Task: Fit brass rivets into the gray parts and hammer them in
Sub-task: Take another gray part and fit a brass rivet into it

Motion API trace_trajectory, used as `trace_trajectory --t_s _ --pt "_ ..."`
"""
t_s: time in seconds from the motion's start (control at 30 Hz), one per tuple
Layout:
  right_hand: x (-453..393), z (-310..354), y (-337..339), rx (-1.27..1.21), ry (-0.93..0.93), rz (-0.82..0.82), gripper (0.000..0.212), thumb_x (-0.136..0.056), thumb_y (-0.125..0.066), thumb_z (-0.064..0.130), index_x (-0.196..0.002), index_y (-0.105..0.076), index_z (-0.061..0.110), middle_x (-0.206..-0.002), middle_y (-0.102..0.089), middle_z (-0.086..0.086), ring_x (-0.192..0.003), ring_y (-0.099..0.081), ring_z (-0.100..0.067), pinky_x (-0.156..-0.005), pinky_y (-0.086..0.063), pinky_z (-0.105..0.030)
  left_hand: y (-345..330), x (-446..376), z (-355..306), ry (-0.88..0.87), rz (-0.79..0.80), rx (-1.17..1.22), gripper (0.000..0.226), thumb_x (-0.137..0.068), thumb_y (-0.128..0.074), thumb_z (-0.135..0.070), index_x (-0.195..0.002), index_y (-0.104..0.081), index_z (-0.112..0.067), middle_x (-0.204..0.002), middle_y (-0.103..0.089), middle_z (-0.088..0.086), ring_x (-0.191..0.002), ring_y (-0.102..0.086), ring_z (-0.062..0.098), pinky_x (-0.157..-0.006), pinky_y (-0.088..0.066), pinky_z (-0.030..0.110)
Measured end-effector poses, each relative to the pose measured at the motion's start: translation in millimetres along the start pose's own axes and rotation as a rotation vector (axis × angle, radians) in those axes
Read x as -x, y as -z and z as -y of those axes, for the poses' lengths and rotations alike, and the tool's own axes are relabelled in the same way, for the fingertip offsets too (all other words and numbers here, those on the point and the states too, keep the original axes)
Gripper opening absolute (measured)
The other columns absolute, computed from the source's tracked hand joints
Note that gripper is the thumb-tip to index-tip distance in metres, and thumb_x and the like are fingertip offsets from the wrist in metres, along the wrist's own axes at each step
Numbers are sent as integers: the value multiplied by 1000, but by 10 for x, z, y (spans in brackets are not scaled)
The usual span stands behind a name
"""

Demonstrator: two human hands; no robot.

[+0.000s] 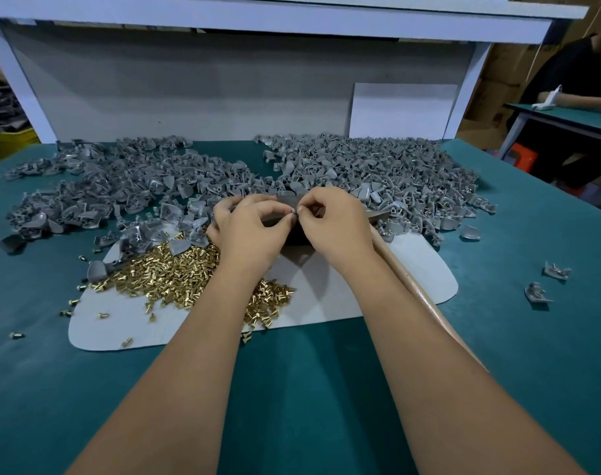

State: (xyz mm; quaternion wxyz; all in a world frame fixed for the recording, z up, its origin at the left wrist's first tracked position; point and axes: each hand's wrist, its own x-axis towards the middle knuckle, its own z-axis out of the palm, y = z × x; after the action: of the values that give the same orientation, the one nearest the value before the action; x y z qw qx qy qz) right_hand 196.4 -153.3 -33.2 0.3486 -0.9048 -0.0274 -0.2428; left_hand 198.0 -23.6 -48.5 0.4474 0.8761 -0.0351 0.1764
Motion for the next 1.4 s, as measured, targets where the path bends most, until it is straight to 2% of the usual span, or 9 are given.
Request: trace_trajectory --t_s 0.27,0.5,0.67,0.77,0.83,0.9,1.1,1.27,1.4 --pt "0 17 -22 -83 -137 -28 17 -81 -62 12 -69 -66 23 -71 -64 8 -69 -57 -10 -59 -43 -23 -9 6 -22 11 25 -69 5 -89 -65 -48 -87 -70 -47 -126 -56 -25 -134 -21 16 -107 -14 45" --pt "21 51 -24 -117 -170 -64 19 -80 -62 11 -67 -64 25 -66 -62 11 -66 -55 -6 -53 -38 -18 -8 5 -29 9 15 -90 10 -89 -65 -51 -79 -63 -53 -126 -56 -25 -135 -22 18 -104 -14 46" --pt "80 11 83 -195 -146 -27 14 -89 -61 18 -87 -74 22 -81 -67 11 -81 -60 -8 -73 -45 -24 -17 9 -30 32 24 -45 12 -88 -65 -51 -79 -60 -55 -122 -54 -29 -135 -20 15 -105 -12 44" --pt "97 16 239 -320 -218 -81 23 -94 -53 18 -106 -72 19 -99 -70 5 -95 -63 -14 -87 -50 -32 -29 12 -28 66 16 32 9 -87 -68 -50 -78 -65 -51 -103 -44 -45 -130 -19 10 -111 -16 43" --pt "114 5 361 -228 -244 -154 23 -93 -50 19 -101 -71 24 -95 -69 6 -88 -61 -14 -73 -49 -29 -23 53 -45 93 23 114 21 -86 -70 -46 -67 -62 -52 -85 -29 -58 -114 -19 6 -113 -25 50" --pt "144 -37 486 9 -279 -168 21 -90 -47 19 -75 -62 24 -70 -59 6 -66 -54 -18 -53 -36 -25 0 91 -79 119 13 152 30 -87 -70 -43 -61 -59 -53 -76 -22 -56 -102 -14 7 -111 -29 51" --pt "277 -151 718 640 -460 209 33 -91 -51 37 -66 -40 18 -67 -46 1 -60 -44 -20 -51 -25 -24 14 104 -91 108 26 153 24 -89 -67 -44 -66 -60 -50 -86 -24 -43 -109 -17 10 -113 -24 49" --pt "403 -161 632 665 -364 188 22 -99 -42 29 -78 -38 23 -75 -41 -2 -75 -43 -26 -55 -27 -27 14 59 -45 50 44 34 13 -89 -65 -49 -76 -64 -48 -115 -49 -32 -131 -21 15 -111 -15 47" --pt "416 -162 700 597 -352 90 24 -90 -48 9 -75 -35 22 -79 -47 -8 -70 -45 -29 -54 -31 -29 -1 47 -36 38 30 8 17 -88 -67 -47 -72 -62 -47 -126 -55 -24 -134 -20 13 -107 -11 44"
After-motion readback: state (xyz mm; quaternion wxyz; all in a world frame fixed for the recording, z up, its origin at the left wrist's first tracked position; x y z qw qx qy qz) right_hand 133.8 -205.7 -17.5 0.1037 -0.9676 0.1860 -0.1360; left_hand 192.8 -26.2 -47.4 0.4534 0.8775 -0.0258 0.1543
